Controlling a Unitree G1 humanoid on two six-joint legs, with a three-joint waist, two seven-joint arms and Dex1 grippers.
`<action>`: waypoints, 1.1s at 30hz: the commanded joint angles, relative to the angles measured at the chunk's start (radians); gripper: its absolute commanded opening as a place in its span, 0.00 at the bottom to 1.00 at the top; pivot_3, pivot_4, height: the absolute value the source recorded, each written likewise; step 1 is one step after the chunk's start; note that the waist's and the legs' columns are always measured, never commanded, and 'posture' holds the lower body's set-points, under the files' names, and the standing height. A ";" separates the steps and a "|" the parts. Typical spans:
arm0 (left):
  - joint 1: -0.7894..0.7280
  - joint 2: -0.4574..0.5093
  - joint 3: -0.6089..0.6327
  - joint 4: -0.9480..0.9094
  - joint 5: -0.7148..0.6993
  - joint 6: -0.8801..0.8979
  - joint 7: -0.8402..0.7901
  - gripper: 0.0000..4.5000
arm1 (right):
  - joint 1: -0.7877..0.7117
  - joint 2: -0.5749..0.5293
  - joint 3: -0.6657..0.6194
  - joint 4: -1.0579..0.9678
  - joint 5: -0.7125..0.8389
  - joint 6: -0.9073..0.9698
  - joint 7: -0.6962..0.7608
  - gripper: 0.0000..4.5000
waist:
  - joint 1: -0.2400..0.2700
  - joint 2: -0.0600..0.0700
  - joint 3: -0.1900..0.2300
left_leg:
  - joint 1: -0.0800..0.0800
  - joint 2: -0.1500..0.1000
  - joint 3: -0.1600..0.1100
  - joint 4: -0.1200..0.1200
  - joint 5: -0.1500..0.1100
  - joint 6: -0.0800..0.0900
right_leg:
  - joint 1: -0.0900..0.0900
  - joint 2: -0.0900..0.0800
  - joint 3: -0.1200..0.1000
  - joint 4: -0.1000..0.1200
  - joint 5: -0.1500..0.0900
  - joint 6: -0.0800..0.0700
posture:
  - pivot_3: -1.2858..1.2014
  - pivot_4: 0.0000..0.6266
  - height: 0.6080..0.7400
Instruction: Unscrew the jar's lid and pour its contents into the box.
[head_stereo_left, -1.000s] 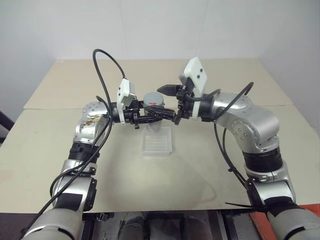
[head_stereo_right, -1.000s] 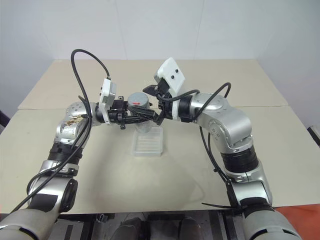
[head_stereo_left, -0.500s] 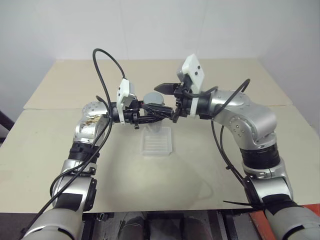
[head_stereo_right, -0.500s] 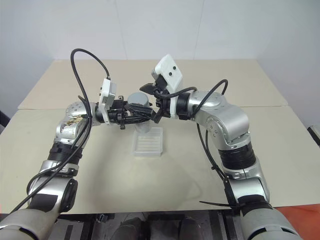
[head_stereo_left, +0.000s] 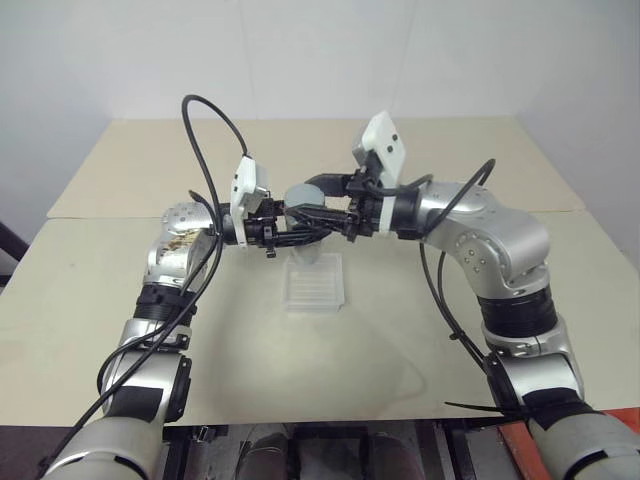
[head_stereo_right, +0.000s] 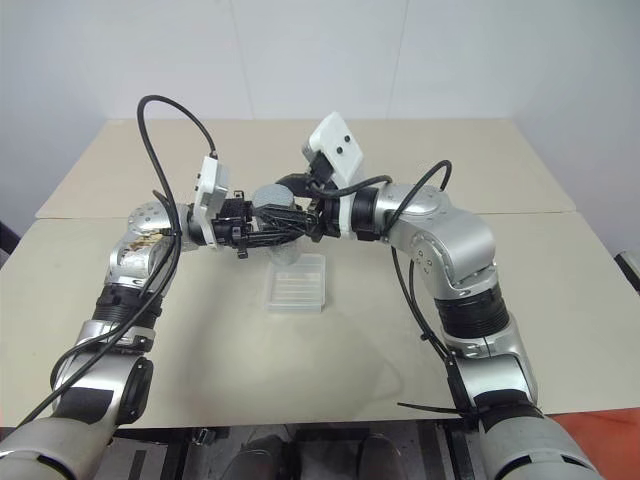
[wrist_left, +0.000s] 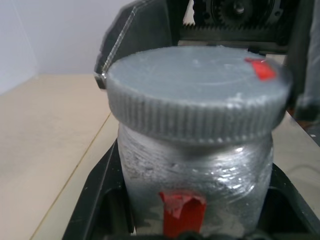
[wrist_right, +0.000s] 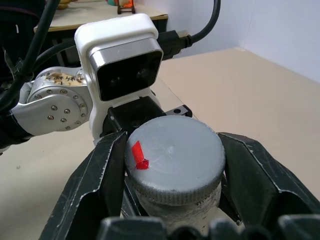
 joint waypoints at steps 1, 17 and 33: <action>-0.015 0.011 0.018 -0.030 -0.012 -0.013 0.001 0.47 | -0.026 0.004 -0.010 -0.014 -0.002 0.001 -0.001 0.62 | 0.000 0.000 0.000 | 0.000 0.000 0.000 0.000 0.000 0.000 | 0.000 0.000 0.000 0.000 0.000 0.000 | 0.52 0.24 1.00; 0.112 0.049 -0.040 -0.087 0.030 -0.048 -0.040 0.47 | -0.148 -0.118 -0.133 0.079 0.000 -0.004 0.033 0.62 | 0.003 0.000 0.000 | -0.001 0.001 0.000 0.000 0.000 0.000 | -0.001 0.000 0.000 0.000 0.000 0.000 | 0.52 0.24 1.00; 0.000 0.088 0.099 -0.013 -0.014 -0.026 0.081 0.47 | 0.517 -0.242 -0.228 -0.007 -0.195 -0.130 -0.150 0.62 | 0.002 0.000 0.000 | 0.000 0.000 0.002 0.000 0.000 0.001 | 0.000 -0.001 0.002 -0.001 0.000 0.000 | 0.52 0.24 1.00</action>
